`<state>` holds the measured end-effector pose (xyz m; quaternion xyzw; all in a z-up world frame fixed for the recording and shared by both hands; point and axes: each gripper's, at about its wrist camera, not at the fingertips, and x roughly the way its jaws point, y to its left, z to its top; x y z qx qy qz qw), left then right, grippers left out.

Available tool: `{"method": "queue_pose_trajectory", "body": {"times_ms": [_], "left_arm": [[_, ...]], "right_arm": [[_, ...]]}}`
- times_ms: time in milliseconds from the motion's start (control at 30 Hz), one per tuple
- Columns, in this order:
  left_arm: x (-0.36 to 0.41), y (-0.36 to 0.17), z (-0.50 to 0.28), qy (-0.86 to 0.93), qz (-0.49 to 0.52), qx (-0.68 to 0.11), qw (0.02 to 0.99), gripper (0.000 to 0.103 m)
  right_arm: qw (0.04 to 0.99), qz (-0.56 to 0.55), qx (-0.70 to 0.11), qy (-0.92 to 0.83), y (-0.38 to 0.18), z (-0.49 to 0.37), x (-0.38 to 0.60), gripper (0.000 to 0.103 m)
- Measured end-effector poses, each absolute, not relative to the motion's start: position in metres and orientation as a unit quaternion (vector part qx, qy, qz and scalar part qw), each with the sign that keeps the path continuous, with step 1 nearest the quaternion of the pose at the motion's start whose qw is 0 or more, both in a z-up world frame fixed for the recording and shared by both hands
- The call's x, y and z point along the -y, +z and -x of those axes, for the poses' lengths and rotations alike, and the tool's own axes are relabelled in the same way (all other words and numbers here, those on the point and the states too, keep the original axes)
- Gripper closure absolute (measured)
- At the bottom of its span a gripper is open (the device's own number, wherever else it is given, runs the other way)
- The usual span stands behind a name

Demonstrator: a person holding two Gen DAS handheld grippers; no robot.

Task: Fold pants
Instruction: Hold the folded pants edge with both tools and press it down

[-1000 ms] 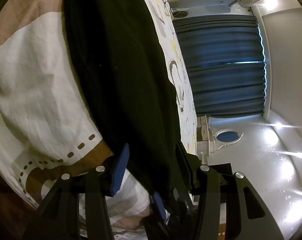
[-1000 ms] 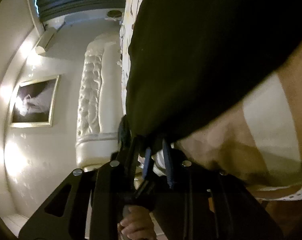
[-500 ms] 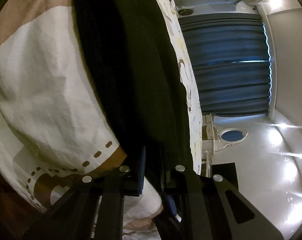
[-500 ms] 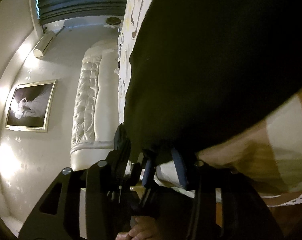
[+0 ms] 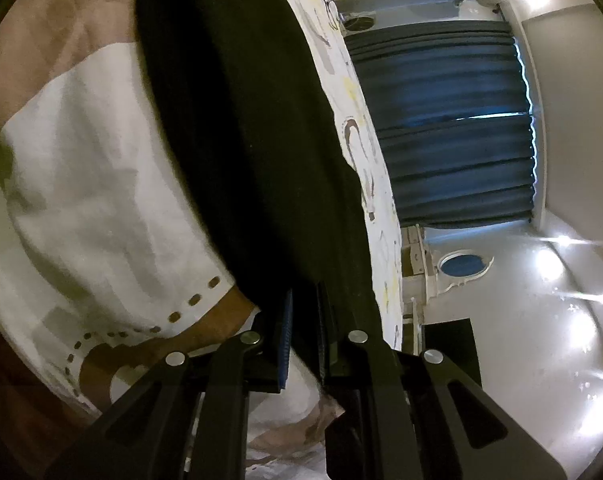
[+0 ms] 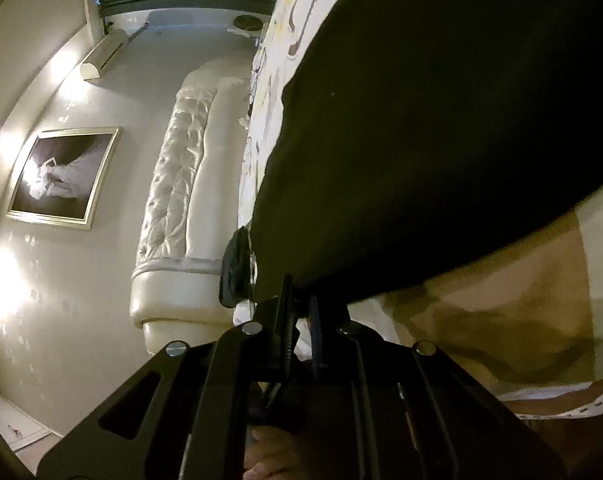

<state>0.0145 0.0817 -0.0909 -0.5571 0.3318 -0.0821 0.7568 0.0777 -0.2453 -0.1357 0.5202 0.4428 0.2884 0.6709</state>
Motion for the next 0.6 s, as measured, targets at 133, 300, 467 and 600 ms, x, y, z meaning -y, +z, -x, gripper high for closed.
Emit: {"method": "queue_pose_trajectory", "body": {"times_ms": [133,300,467,600], "left_arm": [[-0.083,-0.1,-0.015,-0.08,0.555,-0.338,0.756,0.094],[-0.086,-0.091,-0.009,-0.081,0.544,-0.339,0.764,0.094],[-0.102,-0.093,0.009,-0.057,0.529,-0.356,0.768,0.094],[-0.113,-0.086,0.013,-0.044,0.511,-0.347,0.785,0.094]], "right_arm": [[0.654,-0.534,-0.454,0.284,-0.157,-0.075,0.248,0.096],[0.68,-0.519,-0.439,0.276,-0.142,-0.061,0.265,0.082],[0.716,-0.536,-0.377,0.242,-0.118,-0.041,0.33,0.07],[0.771,-0.544,-0.293,0.154,-0.097,-0.018,0.427,0.058]]}}
